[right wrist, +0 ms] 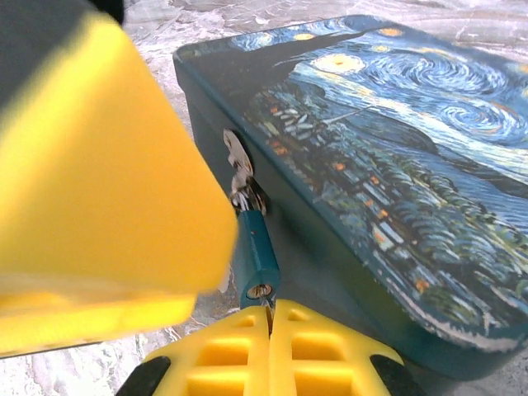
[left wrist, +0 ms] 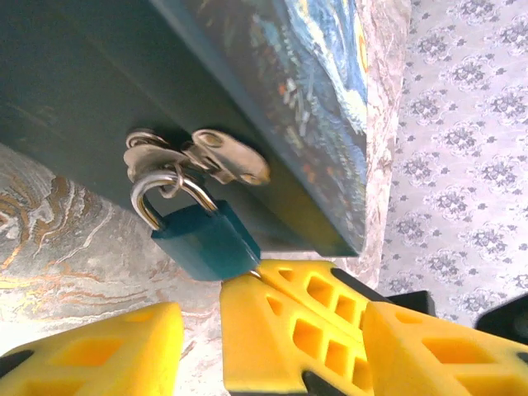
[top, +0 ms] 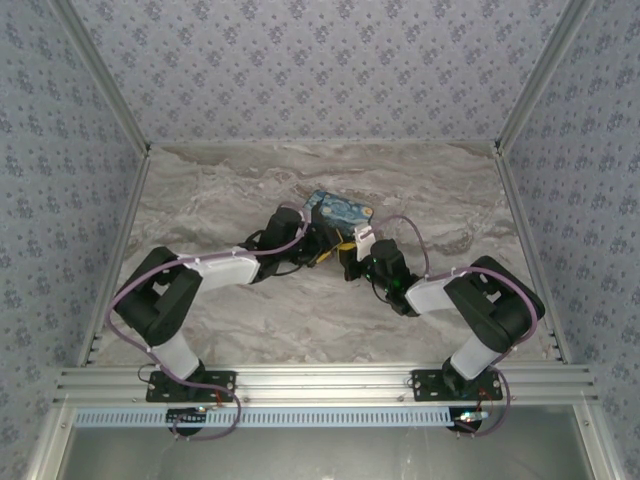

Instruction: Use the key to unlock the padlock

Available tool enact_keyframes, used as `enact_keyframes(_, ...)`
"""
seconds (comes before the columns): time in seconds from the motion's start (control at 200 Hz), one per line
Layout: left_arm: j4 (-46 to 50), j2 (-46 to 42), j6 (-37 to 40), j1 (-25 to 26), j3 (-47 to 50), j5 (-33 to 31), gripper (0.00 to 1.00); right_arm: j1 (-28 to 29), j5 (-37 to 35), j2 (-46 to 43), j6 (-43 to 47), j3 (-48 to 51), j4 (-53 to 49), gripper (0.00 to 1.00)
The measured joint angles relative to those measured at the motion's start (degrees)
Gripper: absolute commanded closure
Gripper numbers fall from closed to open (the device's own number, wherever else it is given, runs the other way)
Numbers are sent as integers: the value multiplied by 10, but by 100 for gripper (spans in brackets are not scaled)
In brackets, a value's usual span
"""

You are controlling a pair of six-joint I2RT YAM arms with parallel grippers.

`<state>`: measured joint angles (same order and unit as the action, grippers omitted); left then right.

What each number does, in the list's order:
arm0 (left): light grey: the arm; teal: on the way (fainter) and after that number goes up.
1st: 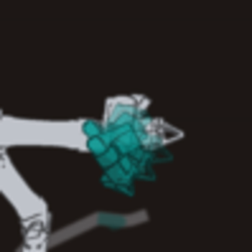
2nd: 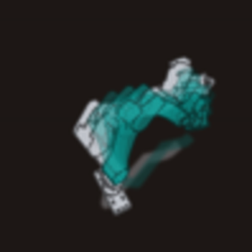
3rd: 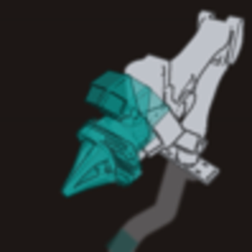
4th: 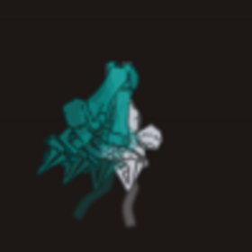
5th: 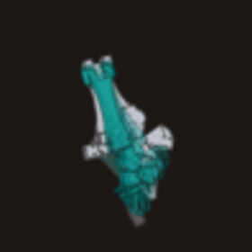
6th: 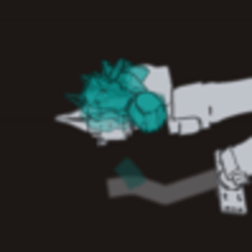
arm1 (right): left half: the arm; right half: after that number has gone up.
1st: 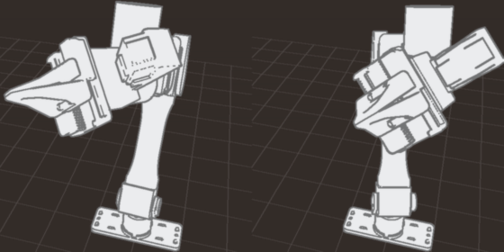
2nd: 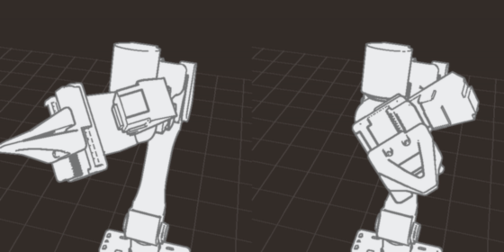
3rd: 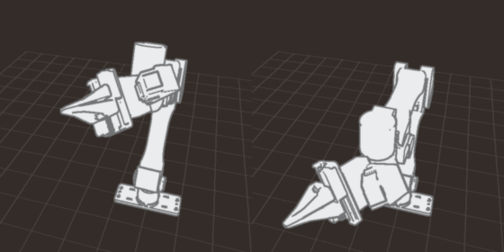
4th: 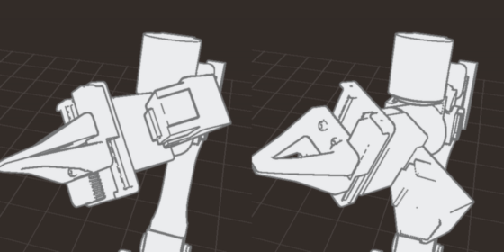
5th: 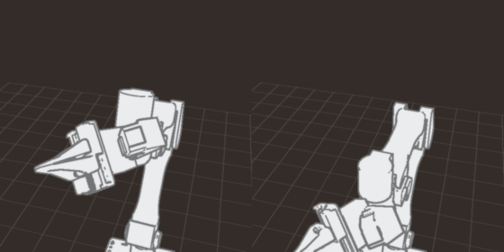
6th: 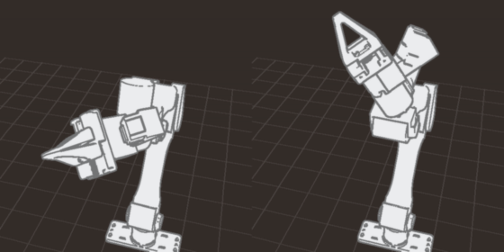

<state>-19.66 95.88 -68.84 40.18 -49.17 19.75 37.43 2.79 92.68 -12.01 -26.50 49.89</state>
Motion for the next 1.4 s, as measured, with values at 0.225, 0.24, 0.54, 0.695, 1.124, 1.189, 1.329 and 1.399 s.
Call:
enact_keyframes(0.225, 24, -40, 15, -12, 30, -7, 25, 15, -7, 4, -48, 5, -24, 100)
enact_keyframes(0.24, 26, -43, 16, -13, 33, -7, 25, 17, -8, 4, -51, 5, -27, 100)
enact_keyframes(0.54, 45, -106, 13, -60, 87, -12, 35, 61, -30, -2, -160, 3, -79, 100)
enact_keyframes(0.695, -8, -106, -32, -68, 130, -9, 40, 87, -47, -16, -249, -5, -110, 100)
enact_keyframes(1.124, -142, -94, -118, -64, 197, -15, 49, 96, -45, -17, -447, -30, -146, 100)
enact_keyframes(1.189, -161, -81, -130, -60, 199, -15, 50, 96, -43, -17, -458, -33, -147, 100)
enact_keyframes(1.329, -201, -40, -156, -49, 203, -12, 53, 96, -40, -17, -474, -37, -151, 100)
enact_keyframes(1.399, -220, -20, -168, -42, 203, -11, 55, 96, -40, -19, -478, -38, -155, 100)
